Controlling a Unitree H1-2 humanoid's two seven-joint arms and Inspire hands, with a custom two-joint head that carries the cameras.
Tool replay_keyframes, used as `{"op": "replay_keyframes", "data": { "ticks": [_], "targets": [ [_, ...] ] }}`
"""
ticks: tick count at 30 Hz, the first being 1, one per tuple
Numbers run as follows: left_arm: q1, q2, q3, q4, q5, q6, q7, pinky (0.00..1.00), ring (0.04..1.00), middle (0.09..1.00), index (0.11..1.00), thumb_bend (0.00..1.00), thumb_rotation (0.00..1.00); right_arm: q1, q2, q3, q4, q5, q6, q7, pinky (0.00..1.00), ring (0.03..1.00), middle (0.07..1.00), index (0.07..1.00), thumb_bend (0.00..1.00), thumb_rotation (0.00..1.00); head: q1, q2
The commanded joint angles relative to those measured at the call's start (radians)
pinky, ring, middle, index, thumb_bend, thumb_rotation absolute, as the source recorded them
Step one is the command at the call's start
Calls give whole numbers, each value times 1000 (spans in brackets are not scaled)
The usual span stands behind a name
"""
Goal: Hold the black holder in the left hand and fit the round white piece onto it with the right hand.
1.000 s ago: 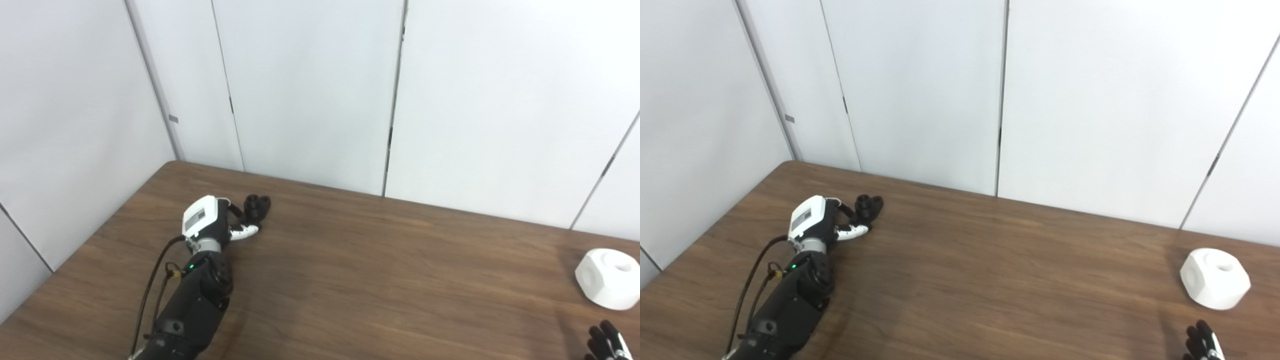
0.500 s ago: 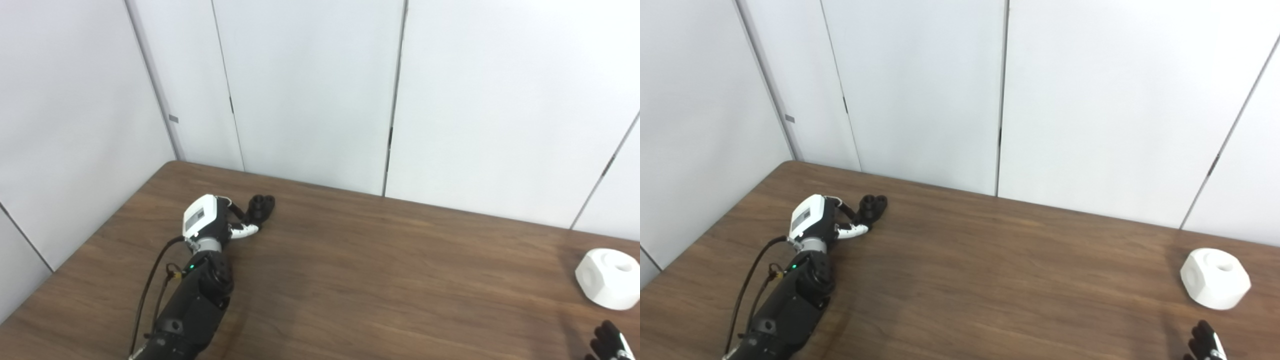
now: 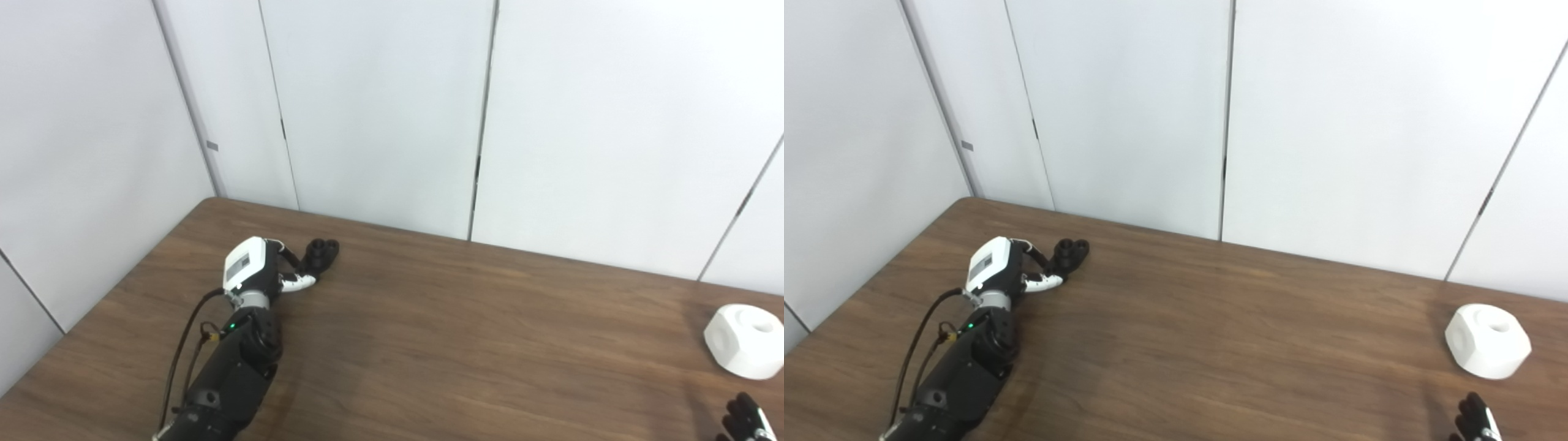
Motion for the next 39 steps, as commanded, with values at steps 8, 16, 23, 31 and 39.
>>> {"op": "replay_keyframes", "data": {
  "ticks": [8,16,23,31,39],
  "targets": [
    [5,22,-1,-60,-67,19,-82,730,827,787,487,516,48,-17,-1,0,-24,-9,11,-6,1000,1000,1000,1000,580,1000,-7,2],
    [57,18,-5,-152,-108,21,-157,792,855,808,488,513,49,-13,14,1,-34,-11,9,-16,1000,1000,986,1000,560,1000,-18,5],
    [107,24,-33,-213,-117,-1,-212,792,862,814,489,512,53,-14,13,3,-49,-27,15,-23,1000,1000,983,999,588,1000,-27,13],
    [170,16,-63,-279,-145,-34,-272,931,887,827,491,510,58,-16,13,0,-65,-31,40,-24,1000,1000,977,998,586,1000,-36,24],
    [266,8,-82,-370,-226,-48,-357,887,900,833,489,510,59,-18,22,2,-75,-40,41,-32,1000,1000,967,992,572,1000,-49,42]
  ]
}}
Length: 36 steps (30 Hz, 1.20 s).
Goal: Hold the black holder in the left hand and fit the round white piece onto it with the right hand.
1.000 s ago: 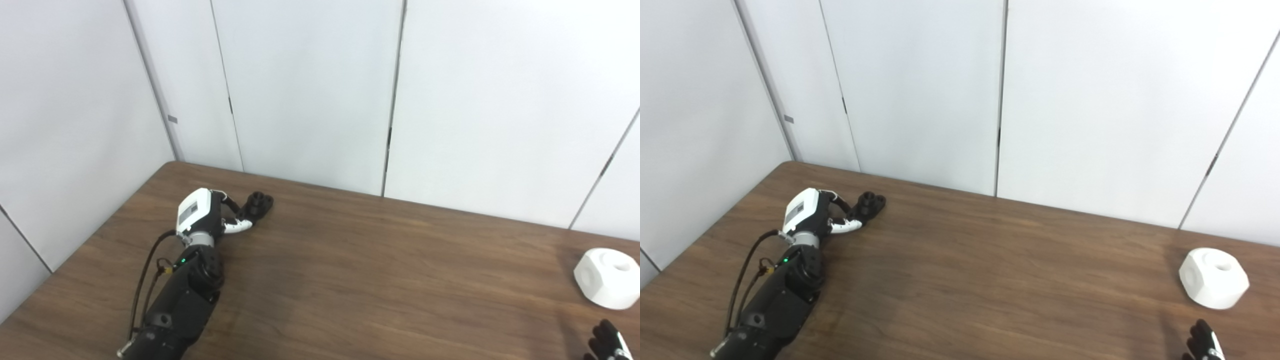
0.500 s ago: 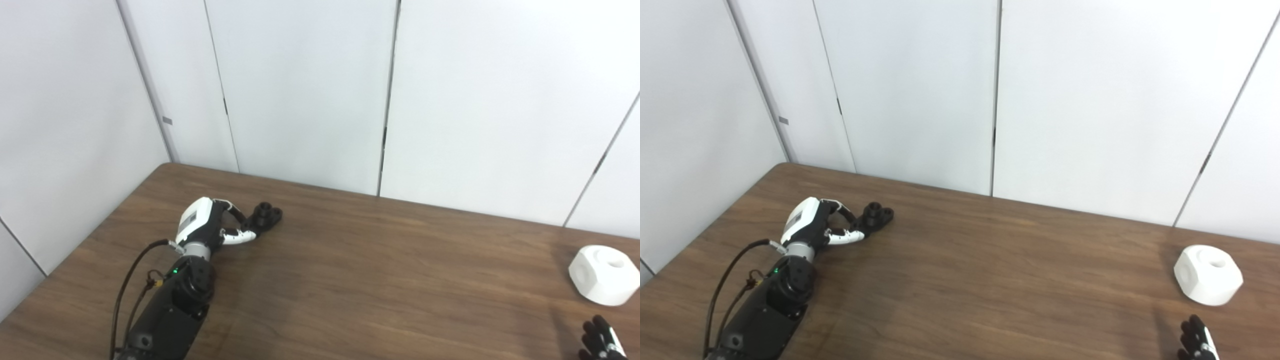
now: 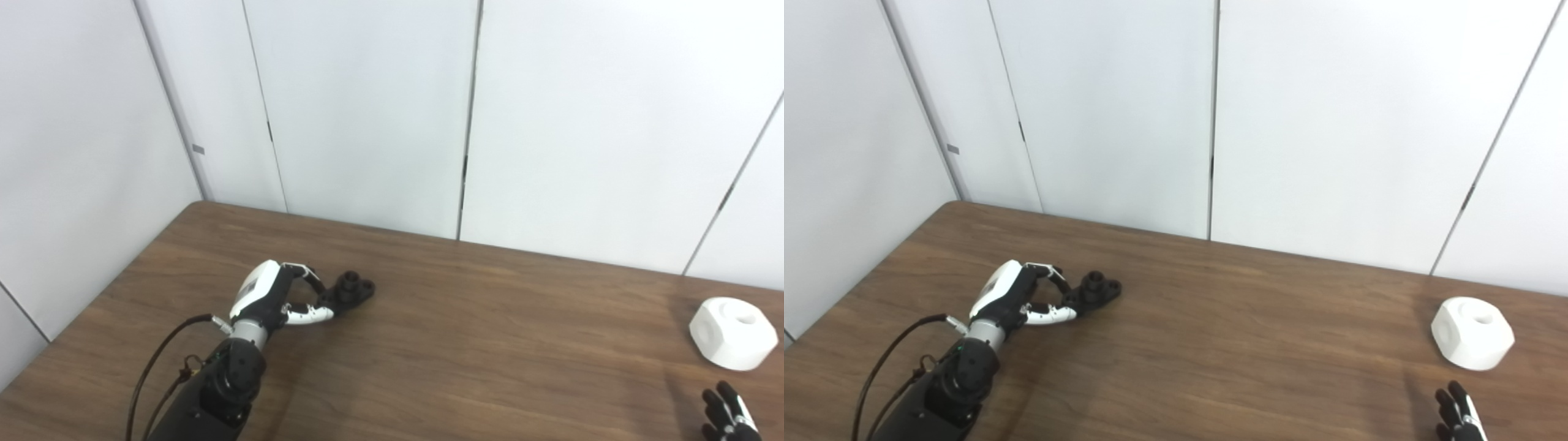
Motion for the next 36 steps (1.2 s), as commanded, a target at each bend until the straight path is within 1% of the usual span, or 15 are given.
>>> {"op": "replay_keyframes", "data": {
  "ticks": [1,5,8,10,11,13,15,17,19,25,29,30,31,32,36],
  "targets": [
    [63,-4,-35,-3,-63,8,-105,900,904,838,489,510,59,-16,6,-1,-43,-6,-6,-15,1000,1000,964,991,571,1000,1,0],
    [107,9,-58,-16,-87,-32,-141,947,920,843,489,510,59,-22,13,2,-45,-7,-13,-14,1000,1000,962,987,558,1000,-11,13],
    [134,25,-86,-20,-97,-80,-169,907,911,846,490,509,59,-26,20,3,-51,-6,-7,-15,1000,1000,959,981,554,1000,-21,19],
    [148,31,-101,-26,-98,-94,-178,889,905,846,490,510,60,-27,22,4,-57,-11,6,-16,1000,1000,956,972,571,1000,-32,27],
    [156,38,-114,-30,-94,-104,-186,889,905,846,490,510,60,-30,23,5,-62,-17,12,-18,1000,1000,956,971,574,999,-48,39],
    [166,47,-131,-37,-93,-116,-197,901,919,853,490,510,62,-35,25,6,-70,-22,21,-21,1000,1000,951,960,568,995,-54,45],
    [178,61,-155,-44,-96,-153,-210,904,926,858,490,510,62,-42,32,9,-77,-23,31,-23,1000,1000,949,957,567,987,-78,64],
    [185,71,-175,-53,-96,-174,-219,909,934,862,490,510,61,-49,39,12,-82,-31,38,-28,1000,1000,944,952,568,975,-89,72],
    [189,76,-194,-61,-90,-181,-223,919,948,862,490,511,60,-53,45,18,-84,-47,46,-33,1000,1000,943,953,570,988,-94,68],
    [201,88,-265,-68,-66,-246,-228,914,956,861,490,513,60,-56,50,37,-83,-92,35,-43,1000,1000,947,963,598,999,-115,70],
    [206,96,-307,-81,-41,-300,-223,910,965,865,489,513,62,-58,50,43,-88,-104,33,-45,1000,1000,950,969,568,1000,-119,77],
    [205,99,-321,-88,-21,-315,-220,920,968,865,489,512,63,-58,51,44,-90,-104,38,-47,1000,1000,951,970,563,1000,-119,80],
    [206,101,-331,-97,-7,-326,-215,968,968,860,489,513,63,-58,53,44,-93,-103,44,-50,1000,1000,951,969,564,1000,-119,80],
    [207,102,-342,-108,8,-336,-212,984,966,855,489,514,63,-59,54,45,-96,-106,48,-52,1000,1000,949,966,565,1000,-119,81],
    [206,109,-379,-143,57,-345,-218,1000,971,848,489,515,64,-63,56,52,-100,-122,59,-57,1000,1000,947,964,574,1000,-123,89]
  ]
}}
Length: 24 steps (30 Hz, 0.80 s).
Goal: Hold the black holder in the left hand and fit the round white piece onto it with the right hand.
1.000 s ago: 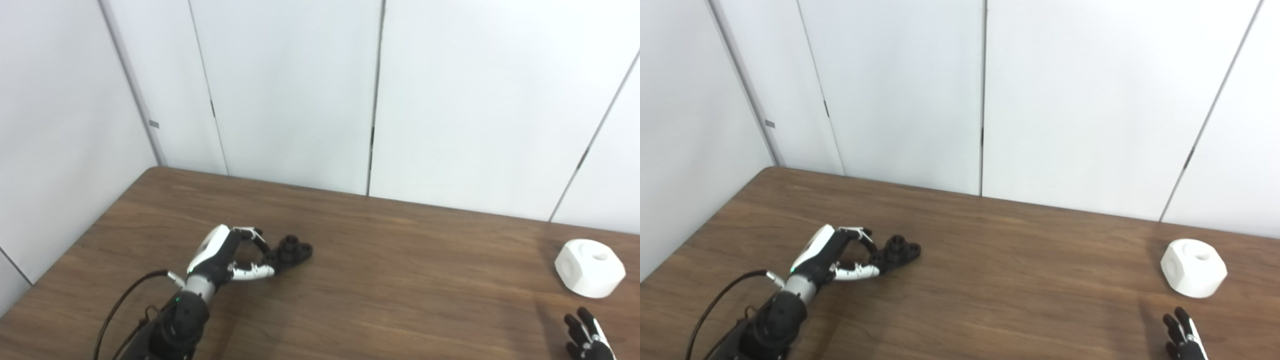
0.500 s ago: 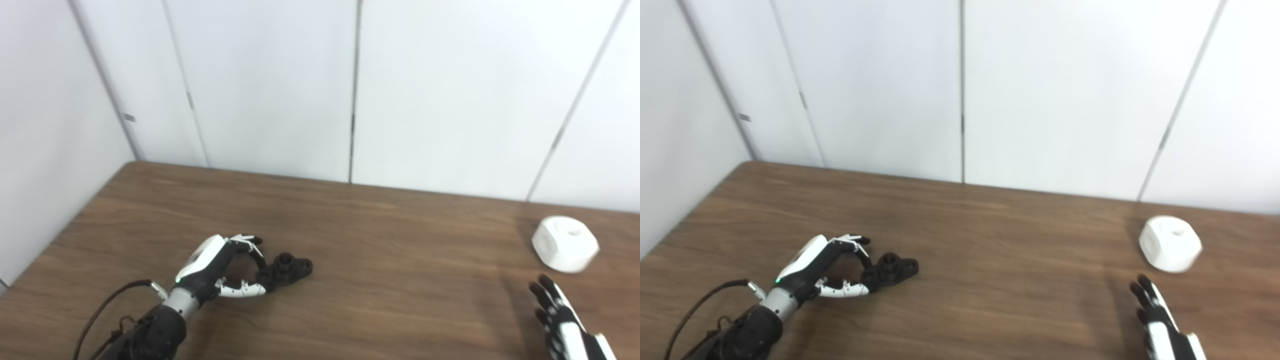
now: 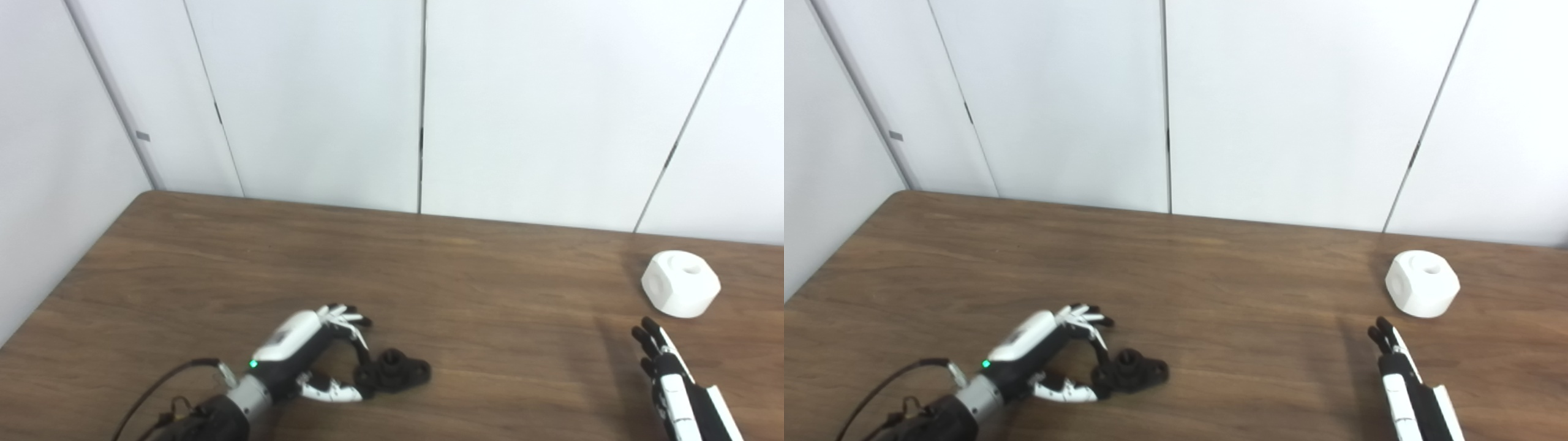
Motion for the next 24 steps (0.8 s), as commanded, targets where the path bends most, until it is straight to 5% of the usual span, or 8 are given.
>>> {"op": "replay_keyframes", "data": {
  "ticks": [1,24],
  "targets": [
    [55,10,-84,2,47,11,-129,1000,975,848,489,515,66,-30,11,5,-35,-10,-12,-13,1000,1000,948,965,577,1000,-6,6],
    [71,18,-248,-96,134,-9,-198,1000,981,840,487,517,60,-64,62,37,-71,-29,21,-32,1000,1000,951,980,583,1000,-149,70]
  ]
}}
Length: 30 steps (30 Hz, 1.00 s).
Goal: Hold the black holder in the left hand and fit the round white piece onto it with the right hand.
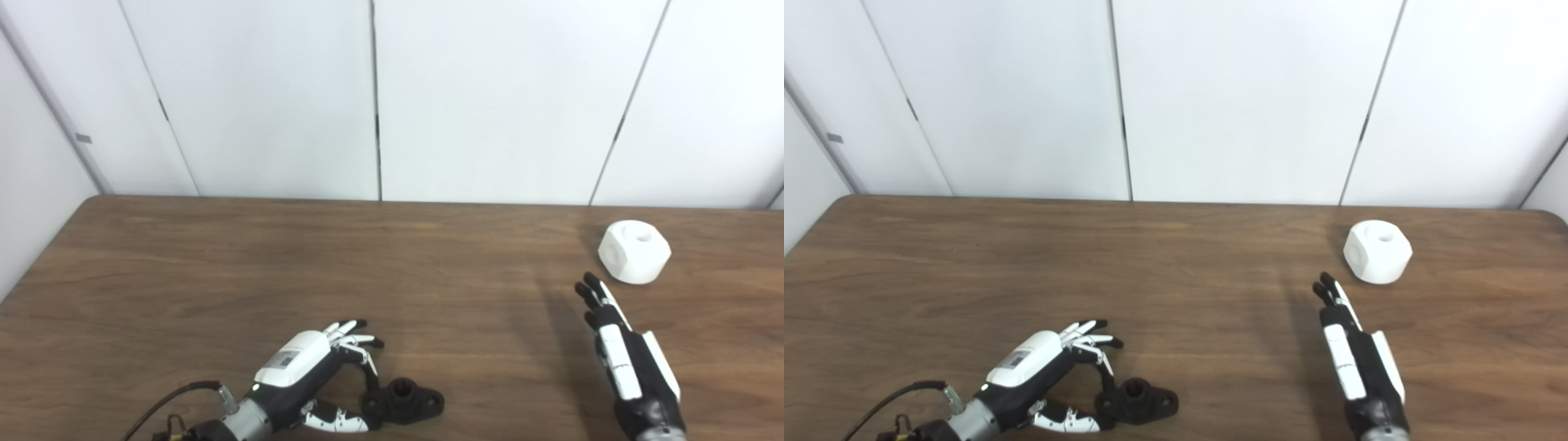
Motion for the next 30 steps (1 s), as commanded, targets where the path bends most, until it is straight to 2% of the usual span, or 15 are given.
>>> {"op": "replay_keyframes", "data": {
  "ticks": [1,13,20,23,30],
  "targets": [
    [74,10,-107,18,41,-21,-157,1000,979,838,487,517,60,-29,17,0,-62,3,-24,-16,1000,1000,950,980,588,1000,-10,8],
    [78,-8,-134,-1,57,-11,-142,1000,981,846,489,514,62,-27,27,1,-94,-4,2,-29,1000,1000,949,985,567,1000,-51,31],
    [92,-8,-127,-20,94,-2,-131,1000,978,847,489,514,62,-23,27,-6,-140,6,69,-27,1000,1000,957,984,607,996,-66,40],
    [96,-9,-123,-18,100,-5,-126,1000,977,846,489,513,61,-23,19,-7,-155,0,89,-25,1000,1000,958,979,620,997,-75,45],
    [95,-7,-120,-15,101,-6,-128,1000,970,847,490,513,63,-29,-17,-8,-170,-17,91,-13,1000,1000,968,996,567,1000,-81,43]
  ]
}}
